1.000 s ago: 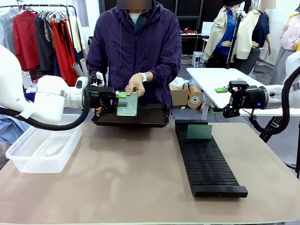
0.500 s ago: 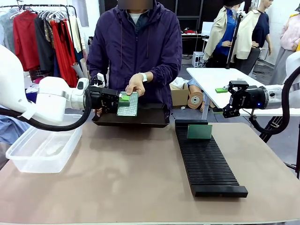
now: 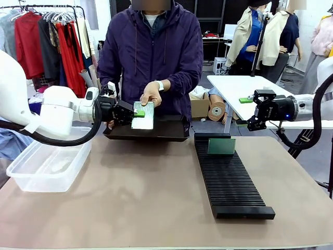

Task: Sort PCBs into racks and boxes based on the side picked up.
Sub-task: Pick up the Blank PCB handed by the Human.

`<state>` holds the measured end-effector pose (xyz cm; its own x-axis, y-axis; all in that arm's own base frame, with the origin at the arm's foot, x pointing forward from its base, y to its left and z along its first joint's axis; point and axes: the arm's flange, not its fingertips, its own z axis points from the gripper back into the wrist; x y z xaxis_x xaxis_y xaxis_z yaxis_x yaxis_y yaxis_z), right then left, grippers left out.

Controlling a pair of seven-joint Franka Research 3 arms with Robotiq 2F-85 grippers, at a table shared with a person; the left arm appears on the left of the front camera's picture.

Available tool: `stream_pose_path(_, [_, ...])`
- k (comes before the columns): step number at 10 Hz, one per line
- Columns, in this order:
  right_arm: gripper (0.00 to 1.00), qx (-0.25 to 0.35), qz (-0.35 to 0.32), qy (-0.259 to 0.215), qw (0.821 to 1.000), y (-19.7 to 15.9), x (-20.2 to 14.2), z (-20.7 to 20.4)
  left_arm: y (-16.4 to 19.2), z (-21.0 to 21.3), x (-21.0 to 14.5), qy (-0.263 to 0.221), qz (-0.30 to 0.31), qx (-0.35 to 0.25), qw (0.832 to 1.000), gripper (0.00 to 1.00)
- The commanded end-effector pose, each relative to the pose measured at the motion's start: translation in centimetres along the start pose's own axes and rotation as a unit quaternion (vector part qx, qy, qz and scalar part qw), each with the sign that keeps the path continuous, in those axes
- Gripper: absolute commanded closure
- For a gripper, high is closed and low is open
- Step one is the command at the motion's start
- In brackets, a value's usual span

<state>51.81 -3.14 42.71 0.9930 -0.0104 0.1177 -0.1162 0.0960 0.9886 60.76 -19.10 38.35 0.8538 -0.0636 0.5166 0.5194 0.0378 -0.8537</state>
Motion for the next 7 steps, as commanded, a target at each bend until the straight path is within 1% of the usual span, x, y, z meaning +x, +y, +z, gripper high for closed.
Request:
stream_pose_path(1, [0.0,-0.002,0.004,-0.002,1.0,0.1,-0.01,0.04,0.1,-0.14,-0.1,-0.018,-0.002,-0.007,1.0,1.0])
stream_pose_path(3, [0.0,-0.002,0.004,-0.002,1.0,0.1,-0.01,0.04,0.1,-0.25,0.01,-0.013,0.0,-0.009,1.0,1.0])
stream_pose_path(4, [0.0,-0.002,0.004,-0.002,1.0,0.1,-0.01,0.04,0.05,-0.02,-0.03,0.0,0.001,-0.001,1.0,1.0])
stream_pose_path(7, [0.0,-0.002,0.004,-0.002,1.0,0.1,-0.01,0.04,0.05,-0.02,-0.03,0.0,0.001,-0.001,1.0,1.0])
